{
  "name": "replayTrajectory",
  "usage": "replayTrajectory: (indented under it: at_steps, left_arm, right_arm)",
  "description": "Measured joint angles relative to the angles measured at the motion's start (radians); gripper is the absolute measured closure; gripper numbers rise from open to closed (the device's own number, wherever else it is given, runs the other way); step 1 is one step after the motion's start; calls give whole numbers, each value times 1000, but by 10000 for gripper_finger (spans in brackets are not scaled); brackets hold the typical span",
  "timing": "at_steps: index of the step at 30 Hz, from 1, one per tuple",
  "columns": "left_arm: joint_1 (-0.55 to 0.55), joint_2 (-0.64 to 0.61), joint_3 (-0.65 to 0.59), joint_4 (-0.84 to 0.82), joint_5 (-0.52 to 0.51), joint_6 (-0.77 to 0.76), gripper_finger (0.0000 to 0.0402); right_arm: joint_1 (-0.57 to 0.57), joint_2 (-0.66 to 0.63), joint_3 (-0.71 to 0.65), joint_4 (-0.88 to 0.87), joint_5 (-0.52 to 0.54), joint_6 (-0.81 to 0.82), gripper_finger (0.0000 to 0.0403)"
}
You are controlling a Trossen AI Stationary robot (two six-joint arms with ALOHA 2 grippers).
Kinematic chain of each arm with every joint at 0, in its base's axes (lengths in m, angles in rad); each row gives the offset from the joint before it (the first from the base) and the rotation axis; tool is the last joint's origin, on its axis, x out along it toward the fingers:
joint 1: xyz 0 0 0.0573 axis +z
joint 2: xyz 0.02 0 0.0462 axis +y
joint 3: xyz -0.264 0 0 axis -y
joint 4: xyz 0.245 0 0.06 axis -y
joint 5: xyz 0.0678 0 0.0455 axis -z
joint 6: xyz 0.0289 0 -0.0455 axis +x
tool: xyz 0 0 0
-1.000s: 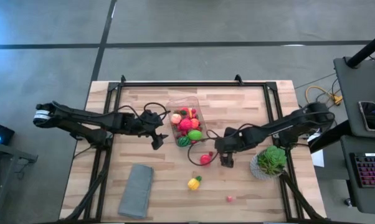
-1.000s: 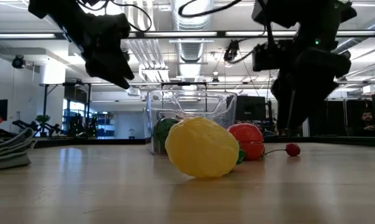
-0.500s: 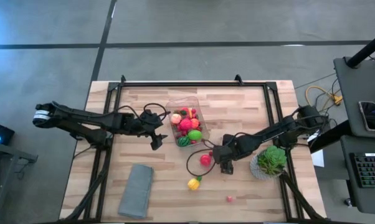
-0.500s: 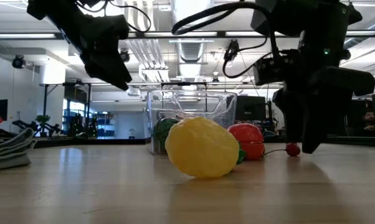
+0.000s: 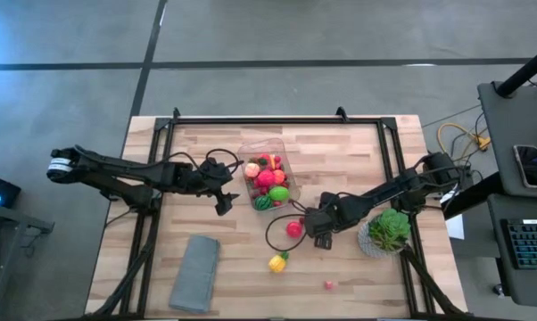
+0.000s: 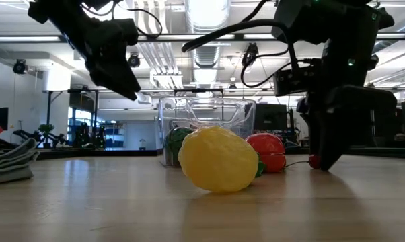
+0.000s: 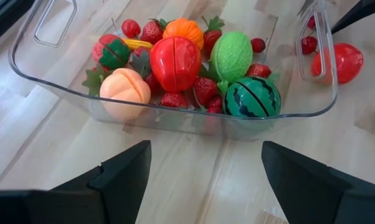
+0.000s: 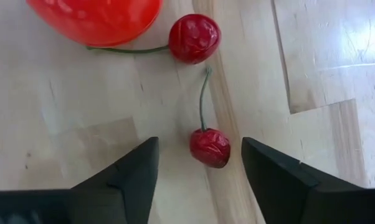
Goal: Pick and placing Produce into tupperware
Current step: Put the red cherry into the transparent container
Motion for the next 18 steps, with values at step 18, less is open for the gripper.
replayTrajectory:
  at_steps: [18]
  left_arm:
    - [0,0,-9,4,0,-1,111]
  right_arm:
    - [-1,0,-2,-2,-27,0,325]
